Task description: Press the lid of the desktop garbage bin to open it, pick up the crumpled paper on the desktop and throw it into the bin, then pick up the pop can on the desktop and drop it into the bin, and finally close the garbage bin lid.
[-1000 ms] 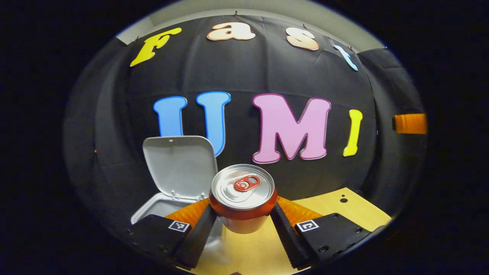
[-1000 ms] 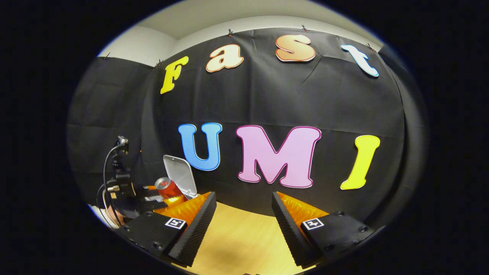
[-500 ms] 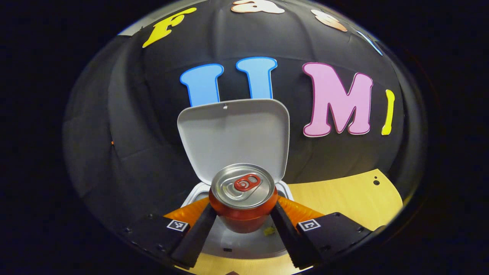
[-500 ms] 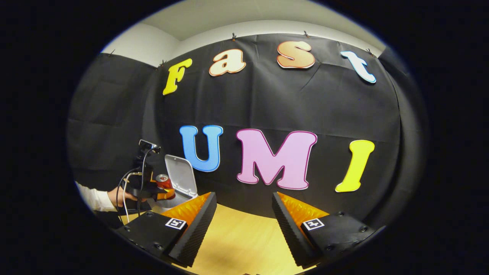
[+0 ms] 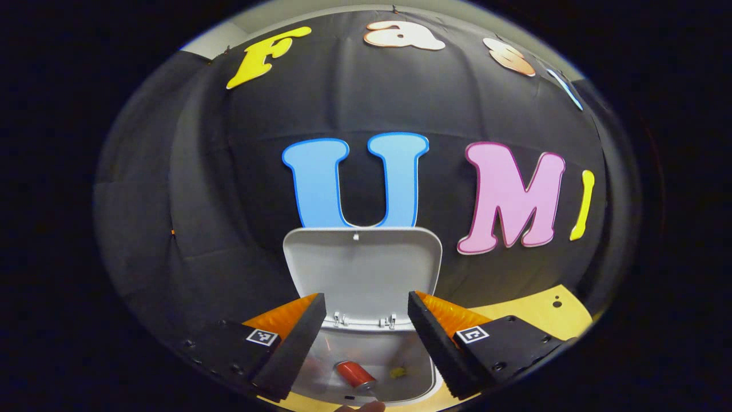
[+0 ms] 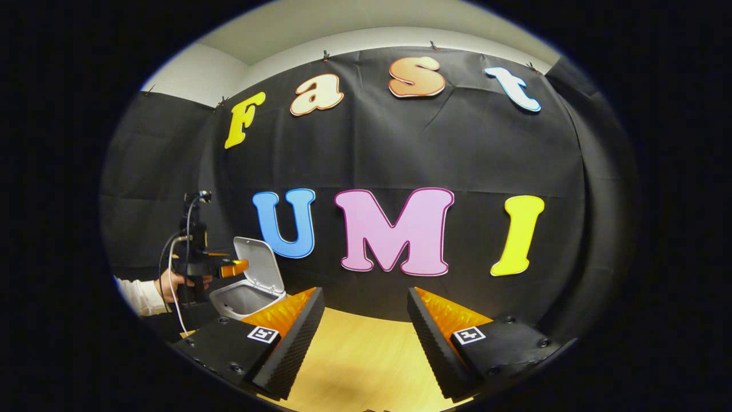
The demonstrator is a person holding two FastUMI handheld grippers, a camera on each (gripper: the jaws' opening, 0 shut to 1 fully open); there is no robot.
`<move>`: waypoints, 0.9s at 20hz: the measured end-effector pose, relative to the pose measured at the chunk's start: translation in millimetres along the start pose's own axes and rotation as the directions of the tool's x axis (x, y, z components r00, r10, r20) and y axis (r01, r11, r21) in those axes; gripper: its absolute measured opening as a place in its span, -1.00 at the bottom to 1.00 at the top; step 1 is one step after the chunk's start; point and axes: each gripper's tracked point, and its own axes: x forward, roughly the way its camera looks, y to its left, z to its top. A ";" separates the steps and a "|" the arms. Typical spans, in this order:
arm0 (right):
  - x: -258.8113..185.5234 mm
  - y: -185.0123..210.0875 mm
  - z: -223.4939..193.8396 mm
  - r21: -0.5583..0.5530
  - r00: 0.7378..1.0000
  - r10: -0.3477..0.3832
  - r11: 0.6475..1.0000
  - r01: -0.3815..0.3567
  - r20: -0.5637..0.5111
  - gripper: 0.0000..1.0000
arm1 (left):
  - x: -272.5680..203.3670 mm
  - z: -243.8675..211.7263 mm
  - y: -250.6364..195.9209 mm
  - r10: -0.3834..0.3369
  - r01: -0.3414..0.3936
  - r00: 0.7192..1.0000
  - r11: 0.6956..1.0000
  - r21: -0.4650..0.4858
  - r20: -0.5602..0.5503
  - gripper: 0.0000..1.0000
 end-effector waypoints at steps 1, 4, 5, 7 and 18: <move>-0.9 -3.3 -1.9 -0.001 1.000 -0.007 1.000 0.007 -0.003 0.88 | 2.9 14.3 2.8 0.000 0.000 1.000 1.000 -0.001 0.021 0.94; -2.3 -12.1 -7.0 0.011 1.000 -0.024 1.000 0.025 -0.011 0.89 | 14.9 56.8 14.2 0.008 -0.007 0.998 1.000 -0.006 0.060 0.93; -2.6 -12.9 -8.1 0.020 1.000 -0.028 0.999 0.028 -0.011 0.89 | 21.4 67.3 18.0 0.010 -0.010 0.998 1.000 -0.001 0.067 0.93; -1.4 -11.7 -12.3 0.040 0.999 -0.025 0.999 0.026 -0.021 0.88 | 36.5 80.6 21.2 0.008 -0.010 0.998 0.999 0.031 0.065 0.93; 8.0 0.6 -18.6 0.035 0.999 0.012 0.999 -0.010 -0.034 0.87 | 77.7 33.6 12.3 -0.020 0.034 0.980 0.997 0.065 -0.196 0.97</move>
